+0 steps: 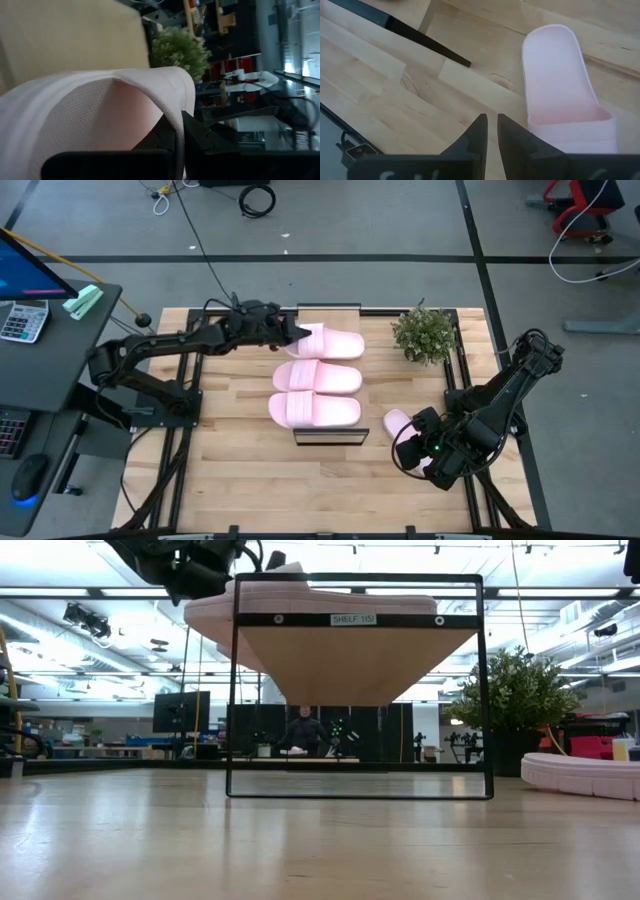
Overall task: Pick and place slides into the shelf
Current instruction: Put the pink slipper on the shelf
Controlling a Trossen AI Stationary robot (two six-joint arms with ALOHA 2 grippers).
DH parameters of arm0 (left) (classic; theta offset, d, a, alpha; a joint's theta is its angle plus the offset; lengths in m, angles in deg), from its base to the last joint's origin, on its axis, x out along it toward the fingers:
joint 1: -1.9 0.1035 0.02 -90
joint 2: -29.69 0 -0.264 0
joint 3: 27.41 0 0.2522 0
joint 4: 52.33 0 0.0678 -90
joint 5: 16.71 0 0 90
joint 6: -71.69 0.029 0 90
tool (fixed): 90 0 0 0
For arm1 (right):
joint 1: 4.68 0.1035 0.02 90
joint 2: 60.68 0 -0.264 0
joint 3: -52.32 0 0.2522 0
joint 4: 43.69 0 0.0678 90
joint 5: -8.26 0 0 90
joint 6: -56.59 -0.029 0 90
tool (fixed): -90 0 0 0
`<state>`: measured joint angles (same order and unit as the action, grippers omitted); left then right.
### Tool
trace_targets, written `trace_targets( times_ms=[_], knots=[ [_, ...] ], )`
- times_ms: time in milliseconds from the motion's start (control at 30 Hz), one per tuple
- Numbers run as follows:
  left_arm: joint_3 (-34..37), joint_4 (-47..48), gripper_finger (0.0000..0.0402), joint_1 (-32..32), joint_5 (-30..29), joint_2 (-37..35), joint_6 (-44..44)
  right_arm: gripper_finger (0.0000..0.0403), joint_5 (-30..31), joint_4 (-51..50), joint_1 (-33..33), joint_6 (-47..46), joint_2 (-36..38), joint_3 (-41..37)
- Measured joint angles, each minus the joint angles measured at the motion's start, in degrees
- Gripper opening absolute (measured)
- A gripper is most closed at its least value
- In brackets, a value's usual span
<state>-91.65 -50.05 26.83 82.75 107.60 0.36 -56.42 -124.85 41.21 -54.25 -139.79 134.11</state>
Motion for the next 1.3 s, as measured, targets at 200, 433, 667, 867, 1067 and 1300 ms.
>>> trace_targets(
  times_ms=[200,433,667,867,1067,1300],
  knots=[
    [-0.06,4.08,0.001,-0.03,-0.12,-0.45,1.78,0.0049,-0.14,0.04,-0.02,-0.01,0.0,0.0],
    [-0.06,5.17,0.002,-0.03,0.83,-0.51,2.99,0.0049,-0.13,0.22,-0.01,-0.02,0.0,0.0],
    [-0.09,5.72,0.0011,-0.03,2.65,-0.51,3.26,0.0049,-0.12,0.24,0.0,-0.03,0.0,0.0],
    [-0.09,5.75,0.0043,-0.03,2.73,-0.49,3.01,0.0049,-0.12,0.4,-0.01,-0.02,0.0,0.0],
    [-0.09,5.83,0.0058,-0.03,2.81,-0.49,2.99,0.0049,-0.1,0.89,-0.01,-0.01,0.0,0.0],
    [-0.13,7.17,0.006,-0.02,2.76,-0.47,1.04,0.0049,-0.1,0.87,0.0,-0.01,0.0,0.0]
  ],
)
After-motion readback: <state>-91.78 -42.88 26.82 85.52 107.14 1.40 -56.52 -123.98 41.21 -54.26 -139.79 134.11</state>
